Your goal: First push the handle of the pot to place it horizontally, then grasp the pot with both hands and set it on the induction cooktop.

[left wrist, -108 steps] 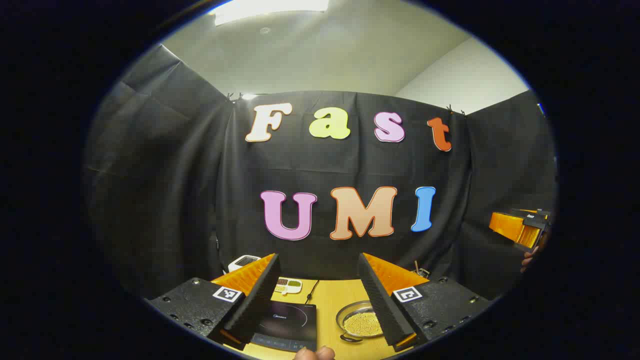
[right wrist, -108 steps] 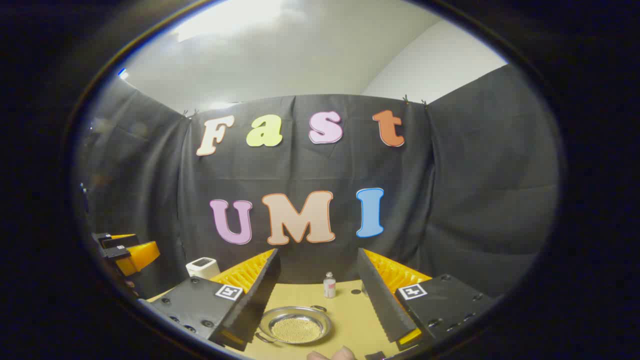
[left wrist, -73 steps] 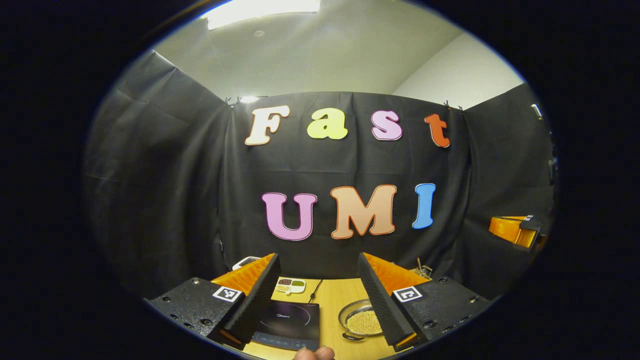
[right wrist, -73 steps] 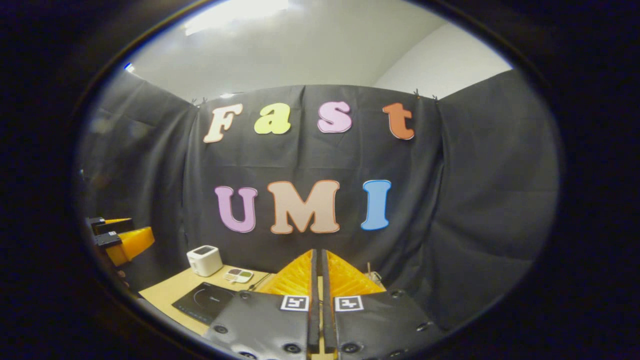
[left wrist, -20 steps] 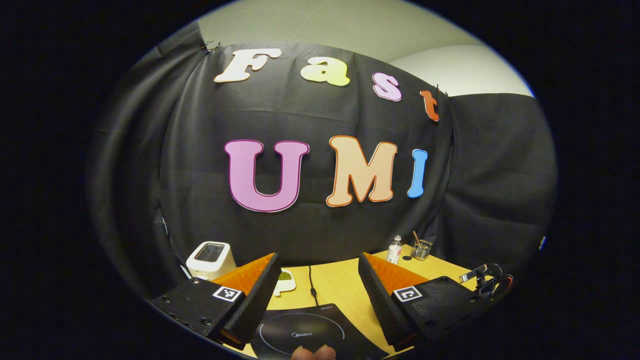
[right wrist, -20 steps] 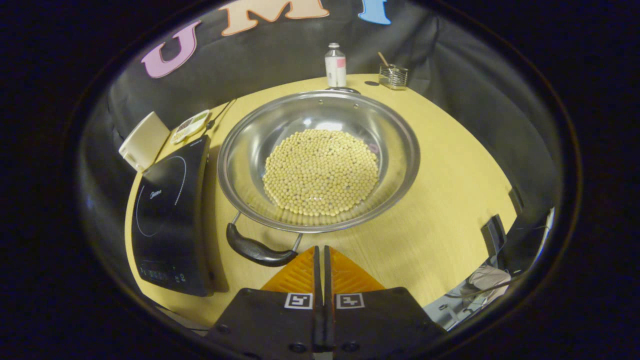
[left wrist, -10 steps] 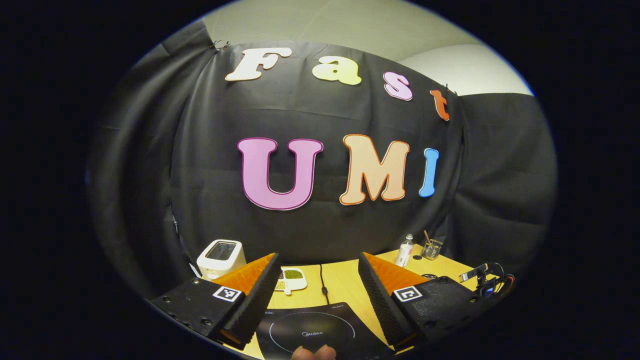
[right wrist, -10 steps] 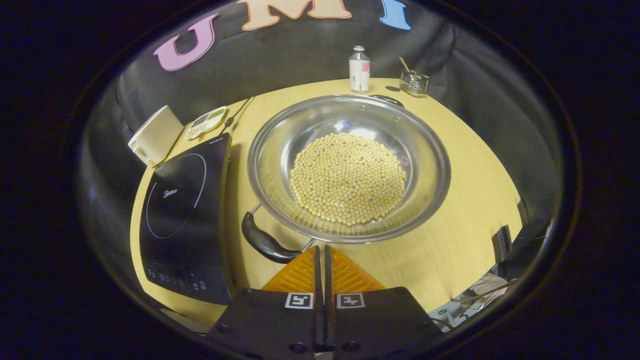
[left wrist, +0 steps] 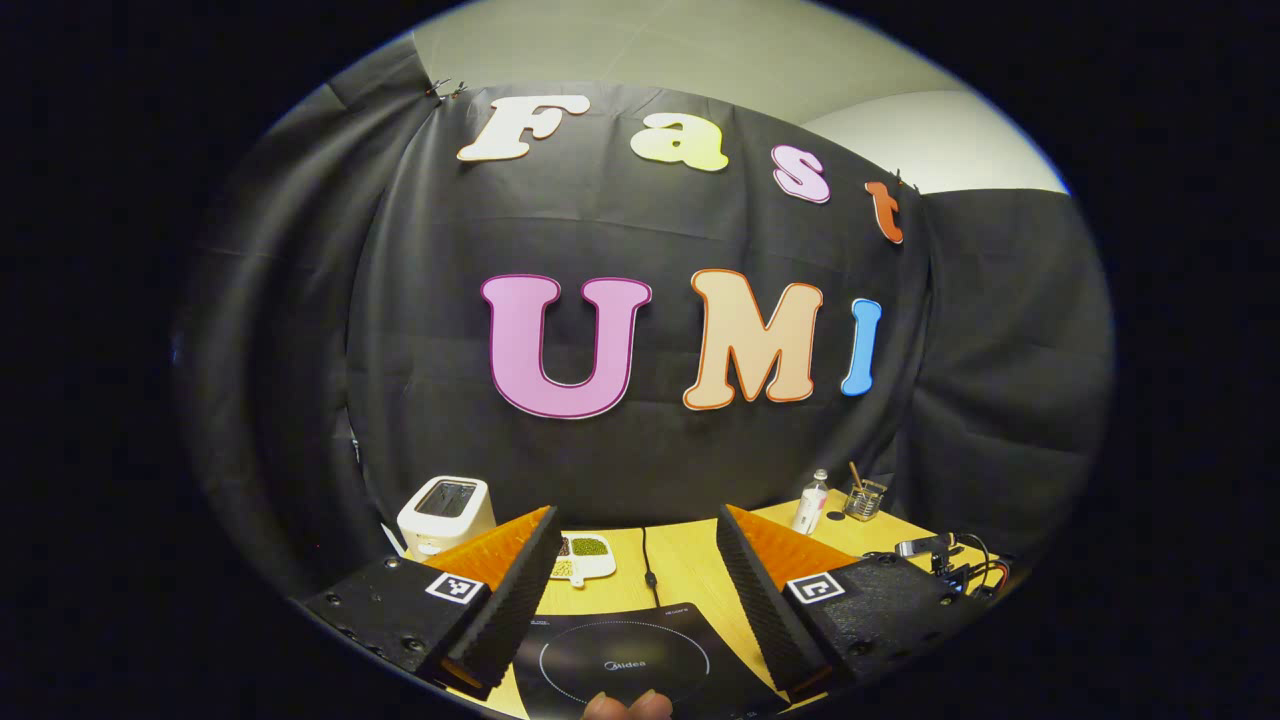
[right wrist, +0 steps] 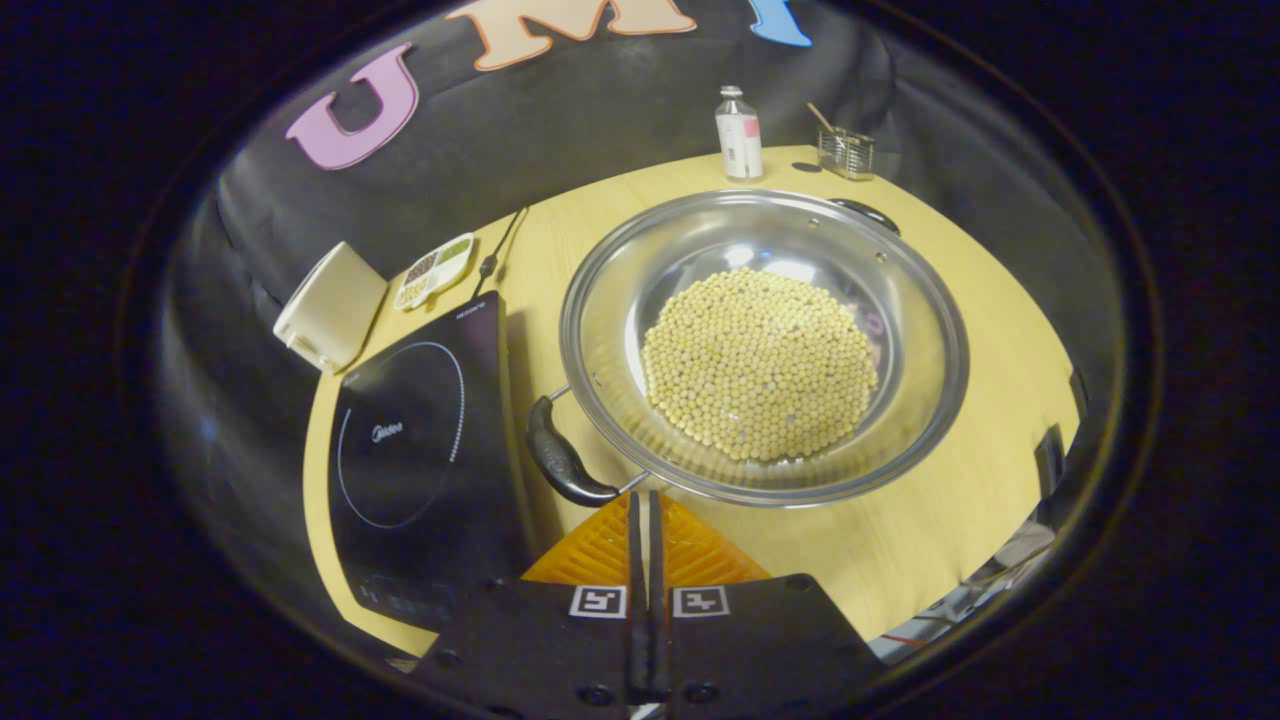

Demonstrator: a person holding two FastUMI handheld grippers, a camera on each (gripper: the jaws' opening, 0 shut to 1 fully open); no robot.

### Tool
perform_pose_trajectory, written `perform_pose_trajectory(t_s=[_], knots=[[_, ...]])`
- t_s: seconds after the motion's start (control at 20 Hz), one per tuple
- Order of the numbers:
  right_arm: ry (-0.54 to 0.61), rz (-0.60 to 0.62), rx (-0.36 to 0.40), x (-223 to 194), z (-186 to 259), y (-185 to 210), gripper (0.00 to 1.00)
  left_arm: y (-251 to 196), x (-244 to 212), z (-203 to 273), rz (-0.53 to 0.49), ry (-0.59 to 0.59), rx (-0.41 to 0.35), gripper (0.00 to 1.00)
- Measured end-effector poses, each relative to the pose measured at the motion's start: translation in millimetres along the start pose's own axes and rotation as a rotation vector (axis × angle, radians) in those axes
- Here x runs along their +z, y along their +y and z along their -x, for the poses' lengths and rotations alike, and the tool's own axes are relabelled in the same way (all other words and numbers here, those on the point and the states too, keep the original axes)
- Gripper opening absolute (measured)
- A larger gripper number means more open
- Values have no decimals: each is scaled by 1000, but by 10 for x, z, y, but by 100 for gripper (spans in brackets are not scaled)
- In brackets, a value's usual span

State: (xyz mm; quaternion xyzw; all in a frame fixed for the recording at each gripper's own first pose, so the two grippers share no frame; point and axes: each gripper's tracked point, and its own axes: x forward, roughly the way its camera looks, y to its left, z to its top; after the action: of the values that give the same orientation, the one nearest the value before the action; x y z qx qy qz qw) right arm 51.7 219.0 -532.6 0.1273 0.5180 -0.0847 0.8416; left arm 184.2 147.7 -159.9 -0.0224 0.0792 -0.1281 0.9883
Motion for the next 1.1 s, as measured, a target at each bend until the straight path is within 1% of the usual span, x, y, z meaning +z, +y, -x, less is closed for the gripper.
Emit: perform_pose_trajectory(t_s=[0.15, 0.2, 0.25, 0.3, 0.35, 0.4, 0.45, 0.55, 0.6, 0.65, 0.7, 0.75, 0.8, 0.85, 0.95, 1.0, 1.05, 1.1], knots=[[0, -66, 35, 45, -33, 158, 3, -23, -4, 35, 3, 0, -3, 94], [-2, -79, 46, 47, -44, 225, 3, -33, 0, 42, 3, 2, -6, 91], [-2, -89, 56, 53, -55, 286, 3, -44, -1, 42, 2, 3, -9, 91], [-5, -91, 53, 43, -55, 305, 3, -51, 9, 40, -1, 4, -11, 94], [-2, -94, 59, 45, -83, 330, 4, -64, 13, 38, -5, 3, -13, 94], [0, -96, 60, 44, -81, 337, 0, -81, 26, 38, -8, 1, -17, 94], [-3, -98, 63, 53, -75, 341, 3, -105, 35, 42, -10, -1, -22, 94], [-15, -98, 80, 69, -37, 385, 3, -148, 44, 37, -11, -1, -33, 94], [-26, -100, 94, 87, 3, 406, 0, -175, 43, 41, -9, 2, -39, 94], [-41, -105, 102, 125, 44, 395, 0, -210, 39, 40, -8, 5, -45, 94], [-58, -113, 100, 165, 82, 350, 3, -238, 51, 42, -10, 7, -52, 94], [-70, -122, 92, 206, 95, 286, 3, -274, 55, 36, -13, 7, -58, 91], [-67, -123, 77, 180, 103, 210, 3, -308, 72, 33, -18, 7, -66, 94], [-67, -127, 77, 190, 123, 167, 3, -340, 78, 25, -21, 8, -72, 94], [-109, -138, 118, 315, 243, 210, 3, -390, 75, 18, -25, 15, -79, 94], [-138, -124, 124, 378, 304, 165, 3, -434, 55, 22, -23, 25, -86, 94], [-159, -109, 114, 441, 355, 62, 0, -483, 27, 24, -17, 35, -94, 94], [-176, -101, 98, 510, 414, -59, 0, -553, -21, 29, -12, 52, -105, 91]])
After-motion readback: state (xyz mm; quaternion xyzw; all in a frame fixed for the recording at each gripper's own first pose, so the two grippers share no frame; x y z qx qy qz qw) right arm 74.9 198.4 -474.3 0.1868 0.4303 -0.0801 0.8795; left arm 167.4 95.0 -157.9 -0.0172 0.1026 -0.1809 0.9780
